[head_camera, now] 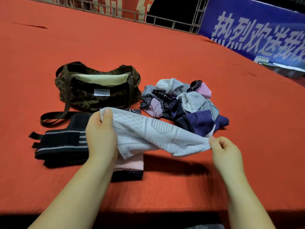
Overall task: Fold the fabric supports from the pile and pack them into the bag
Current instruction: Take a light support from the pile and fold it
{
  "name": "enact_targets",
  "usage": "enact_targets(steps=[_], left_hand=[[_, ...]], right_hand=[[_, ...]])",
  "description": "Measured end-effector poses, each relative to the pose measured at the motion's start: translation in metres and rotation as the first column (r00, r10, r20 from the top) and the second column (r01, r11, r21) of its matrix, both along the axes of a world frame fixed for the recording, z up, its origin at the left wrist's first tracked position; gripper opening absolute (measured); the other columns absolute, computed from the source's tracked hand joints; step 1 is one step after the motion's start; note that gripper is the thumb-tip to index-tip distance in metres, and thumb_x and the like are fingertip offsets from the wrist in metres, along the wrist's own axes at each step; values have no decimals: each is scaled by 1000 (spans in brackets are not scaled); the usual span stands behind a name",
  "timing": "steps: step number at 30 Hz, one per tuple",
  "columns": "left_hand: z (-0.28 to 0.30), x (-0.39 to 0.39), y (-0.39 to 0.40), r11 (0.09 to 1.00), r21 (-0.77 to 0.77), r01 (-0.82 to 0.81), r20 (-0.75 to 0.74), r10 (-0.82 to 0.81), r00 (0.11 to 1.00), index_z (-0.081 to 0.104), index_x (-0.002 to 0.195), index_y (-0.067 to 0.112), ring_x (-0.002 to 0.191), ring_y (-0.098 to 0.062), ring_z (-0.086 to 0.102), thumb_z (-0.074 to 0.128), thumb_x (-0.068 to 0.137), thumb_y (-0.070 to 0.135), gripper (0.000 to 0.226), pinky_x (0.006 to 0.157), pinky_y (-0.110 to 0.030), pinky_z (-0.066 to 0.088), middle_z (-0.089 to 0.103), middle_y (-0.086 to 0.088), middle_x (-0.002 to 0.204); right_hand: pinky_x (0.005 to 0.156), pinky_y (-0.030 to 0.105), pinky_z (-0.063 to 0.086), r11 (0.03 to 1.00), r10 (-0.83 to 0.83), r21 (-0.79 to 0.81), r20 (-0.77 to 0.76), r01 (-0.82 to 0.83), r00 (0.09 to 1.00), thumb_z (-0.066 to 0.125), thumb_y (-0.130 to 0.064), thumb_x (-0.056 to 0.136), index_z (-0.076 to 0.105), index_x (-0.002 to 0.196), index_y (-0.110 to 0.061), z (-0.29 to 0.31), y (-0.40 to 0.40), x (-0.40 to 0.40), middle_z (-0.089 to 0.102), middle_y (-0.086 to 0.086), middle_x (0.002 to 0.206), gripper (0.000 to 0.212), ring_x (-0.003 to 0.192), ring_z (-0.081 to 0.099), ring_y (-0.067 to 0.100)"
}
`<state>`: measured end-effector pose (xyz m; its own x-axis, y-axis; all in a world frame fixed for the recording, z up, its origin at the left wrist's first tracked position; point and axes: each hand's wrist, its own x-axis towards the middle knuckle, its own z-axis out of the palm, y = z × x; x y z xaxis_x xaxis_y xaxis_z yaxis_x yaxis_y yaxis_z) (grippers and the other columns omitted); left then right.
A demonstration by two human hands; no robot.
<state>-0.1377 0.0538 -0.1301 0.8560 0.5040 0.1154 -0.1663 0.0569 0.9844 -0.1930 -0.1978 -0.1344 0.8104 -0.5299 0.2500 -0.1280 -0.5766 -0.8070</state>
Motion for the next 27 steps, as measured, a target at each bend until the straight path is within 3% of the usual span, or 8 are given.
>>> enact_targets(steps=[5,9,15,18,20,23,25,27], left_hand=[[7,-6,-3,980,193,40,34,-48,998,56,85,2,78,-23,53,47,96,29,31,76,-45,46,61,-24,89],[10,-11,-24,939,264,222,-5,-229,973,59,81,12,76,-14,55,48,97,21,22,72,-28,45,64,-8,81],[-5,-28,-80,867,-57,495,-197,-496,846,62,84,12,75,-15,60,49,97,20,20,72,-33,49,66,-4,82],[-29,-35,-104,834,-222,506,-349,-552,757,63,101,8,90,-22,65,49,97,21,19,81,-35,52,68,-10,99],[-42,-40,-112,823,-253,509,-413,-568,712,61,110,6,92,-23,65,57,90,29,30,82,-37,53,68,-12,105],[-53,-49,-114,836,-157,526,-453,-535,713,54,122,11,100,-22,65,71,71,38,60,94,-43,50,67,-7,112],[-56,-57,-111,822,-20,569,-460,-513,725,43,134,13,109,-19,60,73,77,20,64,100,-39,46,60,-4,123],[-63,-67,-106,783,114,612,-456,-506,732,26,146,16,123,-17,51,72,77,10,84,108,-36,38,49,-2,138]], right_hand=[[50,22,28,1000,-23,-10,19,23,1000,52,-19,94,35,58,-11,1,-10,-3,33,1,55,40,55,28,16],[48,19,29,996,-48,74,107,41,993,55,-24,93,45,63,-1,2,-15,-9,36,-2,52,39,51,30,12],[42,13,30,973,-156,191,107,133,982,66,-26,86,52,55,-9,3,-47,-20,43,-10,43,38,43,34,2],[54,10,38,973,-111,204,-15,111,994,67,-23,86,67,74,-5,-8,-58,-24,63,3,72,22,67,52,8],[73,21,45,977,-54,200,-131,79,990,68,-18,84,70,93,-7,-24,-60,-28,69,3,92,15,86,61,14],[87,31,47,976,1,214,-222,47,975,70,-17,82,67,105,-10,-47,-59,-40,69,3,101,25,96,63,17],[87,30,46,986,7,165,-227,31,974,71,-21,81,67,103,-12,-59,-57,-49,69,2,100,25,94,64,16],[87,33,47,995,-12,92,-201,31,980,72,-29,79,68,97,-15,-70,-55,-57,69,0,96,23,93,63,16]])
